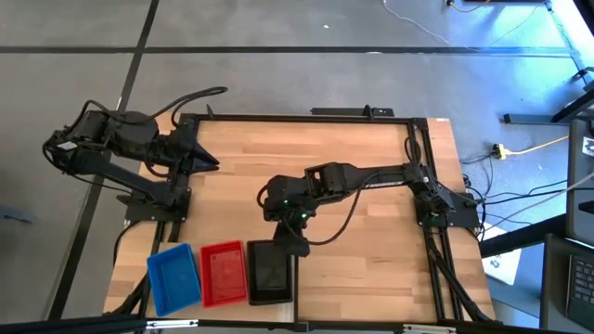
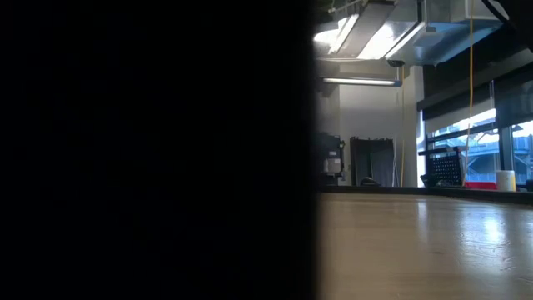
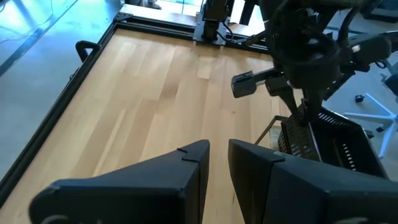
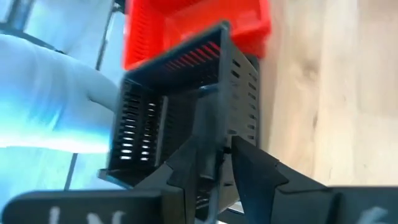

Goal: Stack baskets on shelf by color
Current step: Stack the black bin on top of the other black bin on the shelf, then return to Home Position

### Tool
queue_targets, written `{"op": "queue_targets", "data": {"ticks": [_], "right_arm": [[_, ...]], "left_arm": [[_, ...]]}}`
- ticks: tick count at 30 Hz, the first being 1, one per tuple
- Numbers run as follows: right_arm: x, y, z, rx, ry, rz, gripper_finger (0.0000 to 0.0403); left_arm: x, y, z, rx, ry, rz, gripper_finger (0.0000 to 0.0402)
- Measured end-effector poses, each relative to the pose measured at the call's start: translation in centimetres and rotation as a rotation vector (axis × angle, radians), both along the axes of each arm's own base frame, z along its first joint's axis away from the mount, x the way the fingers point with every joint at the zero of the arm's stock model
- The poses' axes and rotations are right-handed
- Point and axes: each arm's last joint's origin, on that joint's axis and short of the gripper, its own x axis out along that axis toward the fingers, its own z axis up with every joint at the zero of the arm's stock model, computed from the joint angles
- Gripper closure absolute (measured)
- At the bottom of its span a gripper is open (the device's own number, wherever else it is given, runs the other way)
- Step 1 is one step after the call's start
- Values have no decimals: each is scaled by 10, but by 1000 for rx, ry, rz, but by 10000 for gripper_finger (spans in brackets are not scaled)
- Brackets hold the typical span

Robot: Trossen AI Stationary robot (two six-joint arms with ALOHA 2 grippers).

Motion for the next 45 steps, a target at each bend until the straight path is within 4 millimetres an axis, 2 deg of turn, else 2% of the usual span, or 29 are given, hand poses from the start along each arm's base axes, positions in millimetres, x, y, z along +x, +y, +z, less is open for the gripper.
{"op": "queue_targets", "data": {"ticks": [6, 17, 23, 28, 32, 38, 41, 45], "right_arm": [[-1, 1, 11, 16, -71, 44, 312], [2, 0, 17, -35, -174, 74, 312], [-5, -5, 31, -137, -226, -27, 326], [-26, -14, 59, -274, -290, -147, 389], [-57, -23, 86, -384, -314, -219, 393], [-105, -36, 122, -479, -349, -240, 400], [-121, -45, 133, -497, -365, -240, 401], [-142, -64, 138, -519, -303, -275, 401]], "left_arm": [[0, 0, 0, 0, 0, 0, 349], [-2, 0, -4, 7, 48, 0, 349], [-6, 1, -10, 42, 119, -13, 350], [-7, 1, -11, 86, 139, -38, 377], [-16, 2, -9, 118, 116, -84, 397], [-56, 8, -1, 58, -9, -55, 400], [-80, 12, 1, -2, -79, -26, 401], [-99, 14, -5, -20, -128, -24, 401]]}}
